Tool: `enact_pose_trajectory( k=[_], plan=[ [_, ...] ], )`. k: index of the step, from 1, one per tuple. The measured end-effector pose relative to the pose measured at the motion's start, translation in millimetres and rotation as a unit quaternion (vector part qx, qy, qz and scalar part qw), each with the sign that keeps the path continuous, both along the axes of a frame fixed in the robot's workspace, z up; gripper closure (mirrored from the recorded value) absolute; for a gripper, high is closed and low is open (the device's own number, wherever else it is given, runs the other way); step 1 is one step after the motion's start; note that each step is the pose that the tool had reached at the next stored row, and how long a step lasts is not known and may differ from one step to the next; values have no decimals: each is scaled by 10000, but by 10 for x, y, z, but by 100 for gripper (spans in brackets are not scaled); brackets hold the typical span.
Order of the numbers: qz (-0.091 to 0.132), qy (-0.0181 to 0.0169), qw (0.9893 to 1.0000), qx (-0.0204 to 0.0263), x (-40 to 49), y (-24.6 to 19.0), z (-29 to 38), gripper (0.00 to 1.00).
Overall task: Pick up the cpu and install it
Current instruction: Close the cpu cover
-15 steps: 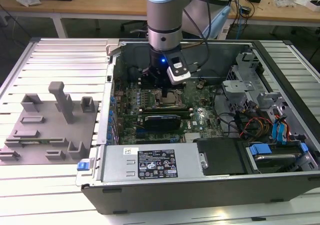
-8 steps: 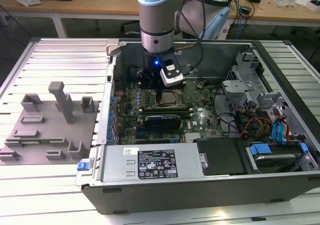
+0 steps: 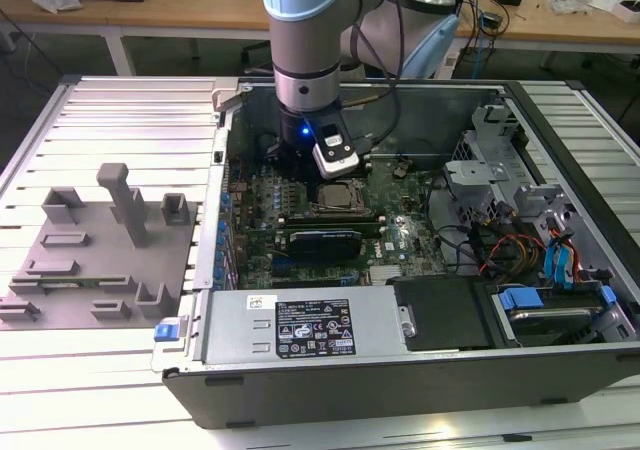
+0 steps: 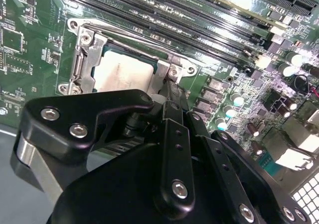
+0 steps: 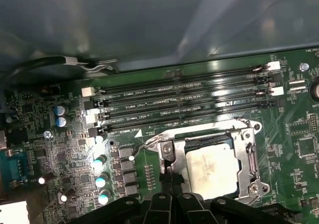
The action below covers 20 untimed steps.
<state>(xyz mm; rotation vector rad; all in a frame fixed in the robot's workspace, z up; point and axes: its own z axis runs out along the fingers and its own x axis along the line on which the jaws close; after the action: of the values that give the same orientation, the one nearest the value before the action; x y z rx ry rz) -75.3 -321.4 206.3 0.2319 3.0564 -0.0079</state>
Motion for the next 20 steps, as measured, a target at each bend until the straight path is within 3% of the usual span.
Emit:
enact_pose_trajectory(
  k=[20],
  plan=[
    [3, 1, 10000, -2, -2, -1, -39, 89]
  ],
)
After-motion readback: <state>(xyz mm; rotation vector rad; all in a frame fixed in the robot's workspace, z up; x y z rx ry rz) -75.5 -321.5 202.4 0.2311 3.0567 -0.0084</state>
